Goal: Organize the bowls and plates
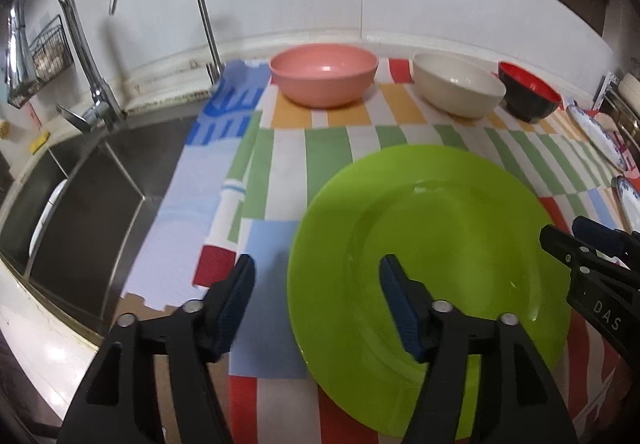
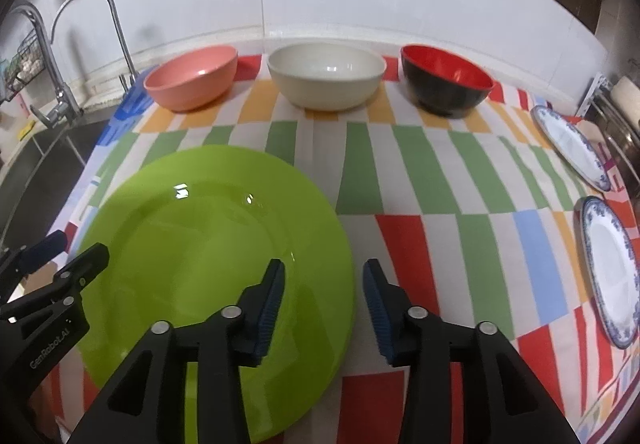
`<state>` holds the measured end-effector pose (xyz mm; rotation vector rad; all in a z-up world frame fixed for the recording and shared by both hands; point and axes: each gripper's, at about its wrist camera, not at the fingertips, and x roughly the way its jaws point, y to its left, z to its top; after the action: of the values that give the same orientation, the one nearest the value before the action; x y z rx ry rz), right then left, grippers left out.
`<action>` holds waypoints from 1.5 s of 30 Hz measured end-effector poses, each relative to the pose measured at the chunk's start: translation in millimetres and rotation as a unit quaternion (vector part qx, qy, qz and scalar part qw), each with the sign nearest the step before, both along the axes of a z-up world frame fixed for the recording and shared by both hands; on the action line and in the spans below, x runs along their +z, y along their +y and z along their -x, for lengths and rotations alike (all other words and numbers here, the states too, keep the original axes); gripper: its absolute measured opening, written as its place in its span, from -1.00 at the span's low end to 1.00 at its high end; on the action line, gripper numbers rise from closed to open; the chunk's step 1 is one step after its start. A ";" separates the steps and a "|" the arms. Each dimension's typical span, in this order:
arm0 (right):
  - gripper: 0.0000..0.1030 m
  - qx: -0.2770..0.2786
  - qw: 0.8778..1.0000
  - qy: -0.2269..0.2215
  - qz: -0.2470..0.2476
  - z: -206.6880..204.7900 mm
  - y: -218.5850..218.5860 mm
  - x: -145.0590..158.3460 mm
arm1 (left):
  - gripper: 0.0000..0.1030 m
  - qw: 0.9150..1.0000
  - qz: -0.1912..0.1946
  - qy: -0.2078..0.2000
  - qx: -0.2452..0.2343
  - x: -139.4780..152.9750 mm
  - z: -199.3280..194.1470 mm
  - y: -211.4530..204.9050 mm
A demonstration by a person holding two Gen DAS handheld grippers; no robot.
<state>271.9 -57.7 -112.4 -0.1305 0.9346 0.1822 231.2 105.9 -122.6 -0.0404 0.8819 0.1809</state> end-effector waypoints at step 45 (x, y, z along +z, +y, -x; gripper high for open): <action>0.64 -0.220 0.957 -0.188 0.024 74.4 -240.8 111.3 | 1.00 0.969 0.005 -0.169 -0.181 109.1 -4.3 -249.3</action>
<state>197.5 -298.5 -1.2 0.0021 0.5678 -0.2719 235.6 -143.3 -13.6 0.0798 0.5366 -0.1695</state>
